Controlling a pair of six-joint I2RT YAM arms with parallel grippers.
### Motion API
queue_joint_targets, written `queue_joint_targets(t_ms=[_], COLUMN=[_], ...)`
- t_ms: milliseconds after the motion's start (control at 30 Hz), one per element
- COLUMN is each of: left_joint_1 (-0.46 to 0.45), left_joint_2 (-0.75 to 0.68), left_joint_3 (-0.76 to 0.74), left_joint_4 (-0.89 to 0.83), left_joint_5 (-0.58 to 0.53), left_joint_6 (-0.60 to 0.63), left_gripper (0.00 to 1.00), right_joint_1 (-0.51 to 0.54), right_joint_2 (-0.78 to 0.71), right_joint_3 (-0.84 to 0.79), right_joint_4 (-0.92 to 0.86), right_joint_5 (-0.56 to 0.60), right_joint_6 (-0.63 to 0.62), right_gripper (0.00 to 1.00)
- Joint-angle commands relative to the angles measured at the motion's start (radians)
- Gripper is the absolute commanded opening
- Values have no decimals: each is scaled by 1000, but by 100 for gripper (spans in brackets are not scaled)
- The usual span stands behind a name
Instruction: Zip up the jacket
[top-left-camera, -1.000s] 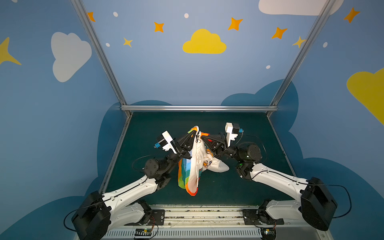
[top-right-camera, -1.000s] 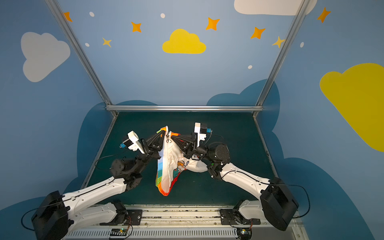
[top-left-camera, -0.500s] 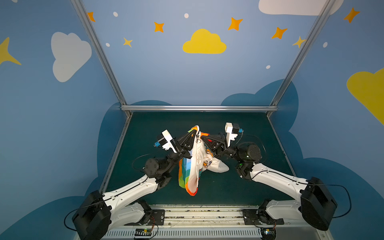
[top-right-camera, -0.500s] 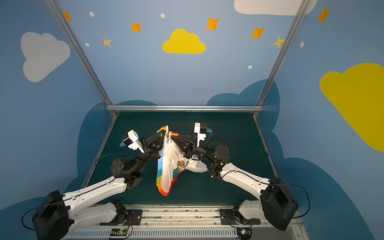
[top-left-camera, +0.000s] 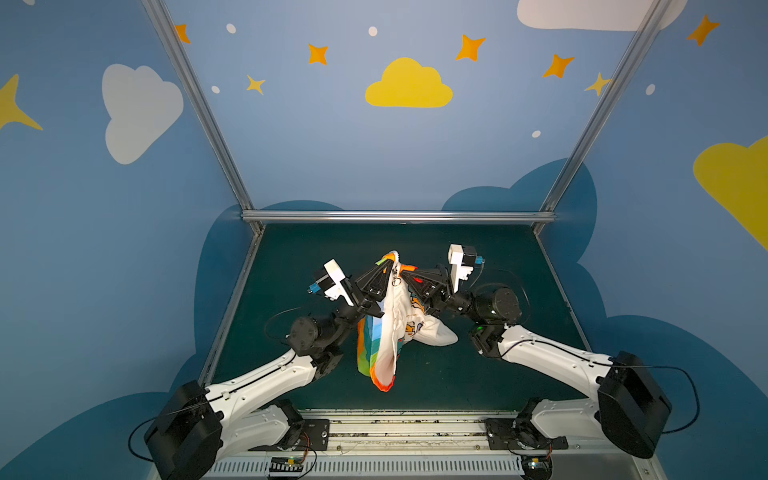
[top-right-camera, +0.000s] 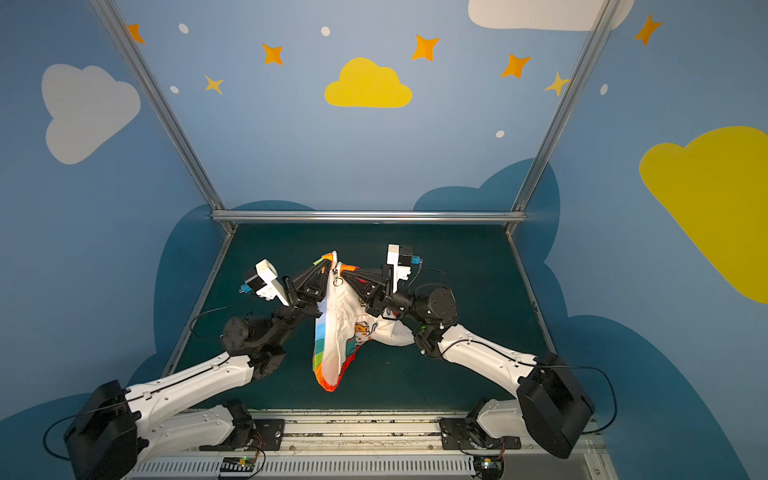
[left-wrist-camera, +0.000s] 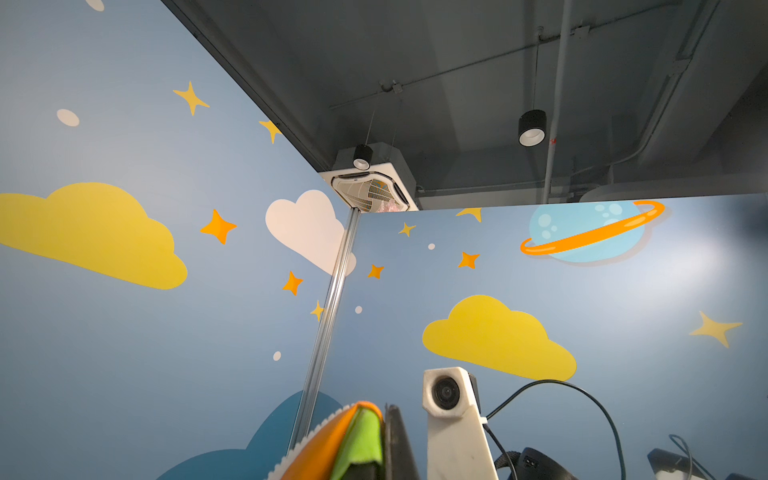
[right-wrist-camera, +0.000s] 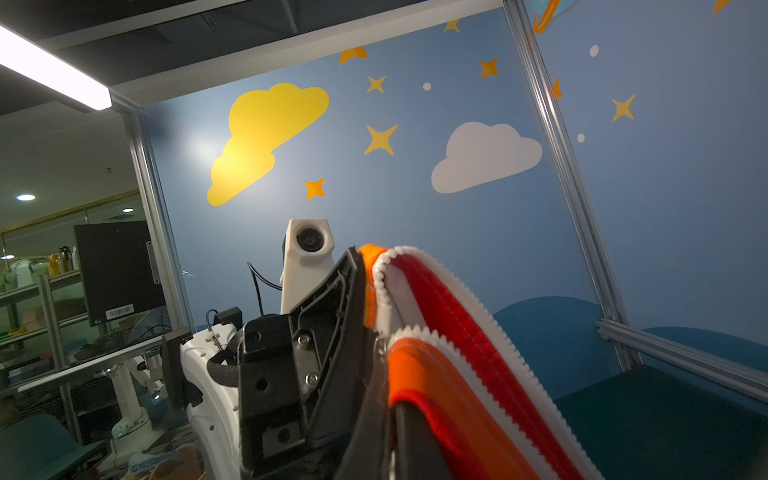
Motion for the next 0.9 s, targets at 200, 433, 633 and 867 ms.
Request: queue_joint_targets(t_ms=[200,433,633,867], left_joint_1=[-5,-5,-4,-5], left_joint_2=[-10,-9,-8,-1], left_joint_3=[19,21,29,37], left_joint_4=[45,44,45,44], left_joint_5=[-7,-18,-10,-17], left_joint_6=[-6,-21,-30,-49], left_gripper=[3,3,3,3], right_joint_1=[7,6,8,10], right_joint_2=[6,8,10,22], right_joint_3=[50,46,48,60], right_joint_4=[81,110,126,166], right_joint_5=[8,7,12,17], right_joint_6=[19,23,30,66], right_gripper=[0,0,0,0])
